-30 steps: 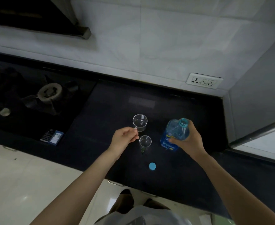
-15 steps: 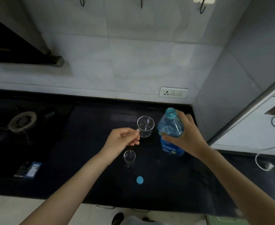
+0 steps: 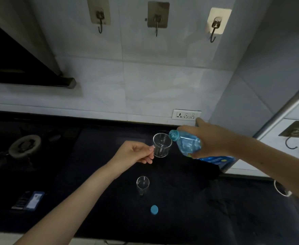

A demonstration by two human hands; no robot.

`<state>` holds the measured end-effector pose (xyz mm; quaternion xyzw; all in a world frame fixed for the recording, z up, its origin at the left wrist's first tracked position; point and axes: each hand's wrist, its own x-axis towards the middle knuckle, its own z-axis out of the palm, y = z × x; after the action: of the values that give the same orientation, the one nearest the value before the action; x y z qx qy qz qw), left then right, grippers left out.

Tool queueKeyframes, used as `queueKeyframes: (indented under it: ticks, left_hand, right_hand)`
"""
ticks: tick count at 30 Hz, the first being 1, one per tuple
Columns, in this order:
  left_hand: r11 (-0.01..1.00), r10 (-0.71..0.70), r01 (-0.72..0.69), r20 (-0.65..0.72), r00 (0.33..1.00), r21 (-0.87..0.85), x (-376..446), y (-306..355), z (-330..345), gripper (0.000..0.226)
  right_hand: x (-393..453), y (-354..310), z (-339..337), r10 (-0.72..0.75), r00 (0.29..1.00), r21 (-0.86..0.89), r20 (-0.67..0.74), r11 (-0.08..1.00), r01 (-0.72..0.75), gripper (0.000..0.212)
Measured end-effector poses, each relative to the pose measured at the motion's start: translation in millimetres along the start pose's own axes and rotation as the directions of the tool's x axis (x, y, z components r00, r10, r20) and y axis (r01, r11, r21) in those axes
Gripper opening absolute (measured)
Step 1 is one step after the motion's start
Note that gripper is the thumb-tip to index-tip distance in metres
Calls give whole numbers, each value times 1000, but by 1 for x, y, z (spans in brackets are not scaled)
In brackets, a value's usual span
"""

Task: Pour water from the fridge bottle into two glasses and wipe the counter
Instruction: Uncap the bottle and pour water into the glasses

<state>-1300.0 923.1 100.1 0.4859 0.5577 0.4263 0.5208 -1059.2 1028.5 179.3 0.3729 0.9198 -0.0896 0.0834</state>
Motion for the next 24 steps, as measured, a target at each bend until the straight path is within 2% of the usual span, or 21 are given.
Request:
queueKeyframes:
  ticks: [11, 24]
  left_hand:
    - [1000, -11, 11, 34, 999, 2, 2, 6, -9, 24]
    - [1000, -23, 24, 33, 999, -19, 2, 4, -12, 20]
  right_hand:
    - [19, -10, -20, -58, 997, -255, 43, 965, 67, 80]
    - [31, -9, -27, -92, 995, -381, 44, 919, 102, 77]
